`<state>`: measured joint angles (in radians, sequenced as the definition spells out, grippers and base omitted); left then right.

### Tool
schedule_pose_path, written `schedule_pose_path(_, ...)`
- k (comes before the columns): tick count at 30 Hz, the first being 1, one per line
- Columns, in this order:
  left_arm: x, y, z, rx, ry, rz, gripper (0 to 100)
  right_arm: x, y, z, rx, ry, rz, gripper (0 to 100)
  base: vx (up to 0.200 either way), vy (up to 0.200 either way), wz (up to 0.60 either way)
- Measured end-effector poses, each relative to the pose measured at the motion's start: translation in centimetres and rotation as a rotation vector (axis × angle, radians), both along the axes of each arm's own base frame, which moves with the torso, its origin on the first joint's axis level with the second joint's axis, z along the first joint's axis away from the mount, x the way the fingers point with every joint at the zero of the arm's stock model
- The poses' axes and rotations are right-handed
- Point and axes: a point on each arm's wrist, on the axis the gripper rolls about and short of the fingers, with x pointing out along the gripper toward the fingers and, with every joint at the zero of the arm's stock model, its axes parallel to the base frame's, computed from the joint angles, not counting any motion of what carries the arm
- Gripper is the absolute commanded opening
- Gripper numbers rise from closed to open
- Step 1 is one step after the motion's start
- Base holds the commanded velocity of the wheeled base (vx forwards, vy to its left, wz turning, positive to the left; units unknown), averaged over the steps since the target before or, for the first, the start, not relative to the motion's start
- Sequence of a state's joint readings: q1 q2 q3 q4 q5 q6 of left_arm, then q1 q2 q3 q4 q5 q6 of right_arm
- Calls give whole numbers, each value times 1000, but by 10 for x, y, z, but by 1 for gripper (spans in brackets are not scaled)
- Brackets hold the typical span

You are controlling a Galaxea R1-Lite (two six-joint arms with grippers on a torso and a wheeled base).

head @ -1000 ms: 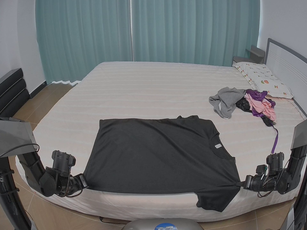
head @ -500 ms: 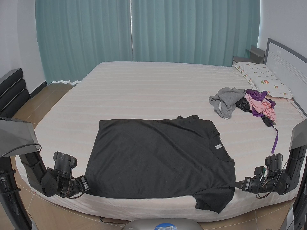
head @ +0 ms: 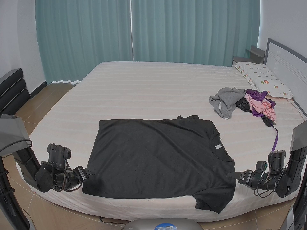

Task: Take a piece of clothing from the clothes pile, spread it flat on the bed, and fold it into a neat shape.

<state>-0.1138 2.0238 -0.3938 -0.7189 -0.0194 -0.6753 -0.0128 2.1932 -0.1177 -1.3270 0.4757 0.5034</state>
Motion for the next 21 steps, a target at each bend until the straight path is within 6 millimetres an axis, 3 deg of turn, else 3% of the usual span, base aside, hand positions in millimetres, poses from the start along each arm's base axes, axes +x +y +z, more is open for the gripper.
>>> schedule_pose_path(4,3,0,5,-28,-21,6,100,-4,3,2,31,-6,-14,100,0,0,0)
schedule_pose_path(13,8,0,9,-75,-35,56,100,-7,4,3,50,9,-31,100,0,200,0)
schedule_pose_path(21,9,0,10,-78,-43,57,100,-6,4,4,60,6,-40,100,0,0,0)
